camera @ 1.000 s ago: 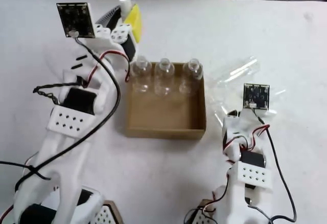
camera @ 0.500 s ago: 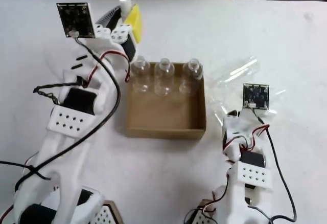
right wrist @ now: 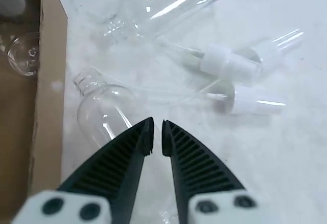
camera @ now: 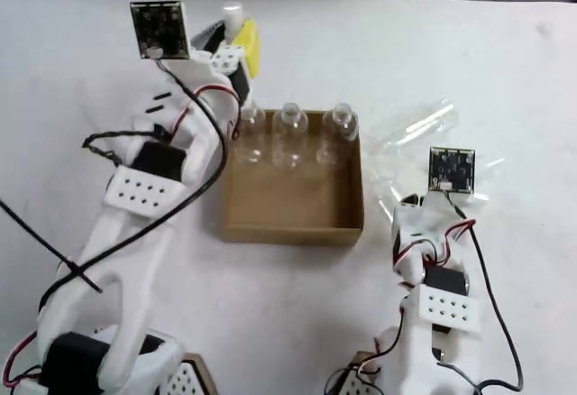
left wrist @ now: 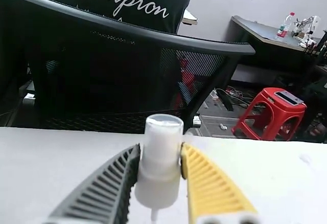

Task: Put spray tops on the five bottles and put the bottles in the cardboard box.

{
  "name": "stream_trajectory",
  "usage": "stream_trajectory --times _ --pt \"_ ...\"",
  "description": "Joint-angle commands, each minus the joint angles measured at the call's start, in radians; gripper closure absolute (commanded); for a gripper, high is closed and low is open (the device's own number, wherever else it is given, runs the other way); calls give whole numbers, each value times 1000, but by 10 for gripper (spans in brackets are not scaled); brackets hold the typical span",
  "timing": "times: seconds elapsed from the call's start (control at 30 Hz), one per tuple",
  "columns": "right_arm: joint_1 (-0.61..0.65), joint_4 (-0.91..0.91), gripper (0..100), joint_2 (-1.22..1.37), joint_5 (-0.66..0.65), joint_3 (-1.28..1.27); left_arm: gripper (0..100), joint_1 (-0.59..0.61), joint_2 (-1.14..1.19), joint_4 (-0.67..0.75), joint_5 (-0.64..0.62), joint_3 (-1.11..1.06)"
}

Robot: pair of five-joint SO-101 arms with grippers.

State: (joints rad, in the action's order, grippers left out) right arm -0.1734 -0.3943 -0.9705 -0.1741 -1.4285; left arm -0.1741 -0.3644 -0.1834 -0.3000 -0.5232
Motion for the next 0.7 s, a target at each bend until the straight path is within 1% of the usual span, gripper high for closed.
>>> stream_trajectory --times 0.0,0.23,0.3,0.4,0.57,0.63,0.67 --pt "10 19 978 5 -9 23 959 -8 1 31 -12 -8" --pt "10 19 978 5 -9 23 959 -12 1 46 -11 -117" --pt "10 19 978 5 -9 23 959 -10 1 92 -9 -150" --pt "10 19 978 5 -9 23 959 -8 1 226 -3 -233" --pt "10 19 978 7 -9 23 959 -12 -1 531 -3 -405" --pt "10 19 978 7 -9 23 959 -12 1 597 -3 -446" --pt "10 19 978 7 -9 23 959 -13 1 605 -5 -456"
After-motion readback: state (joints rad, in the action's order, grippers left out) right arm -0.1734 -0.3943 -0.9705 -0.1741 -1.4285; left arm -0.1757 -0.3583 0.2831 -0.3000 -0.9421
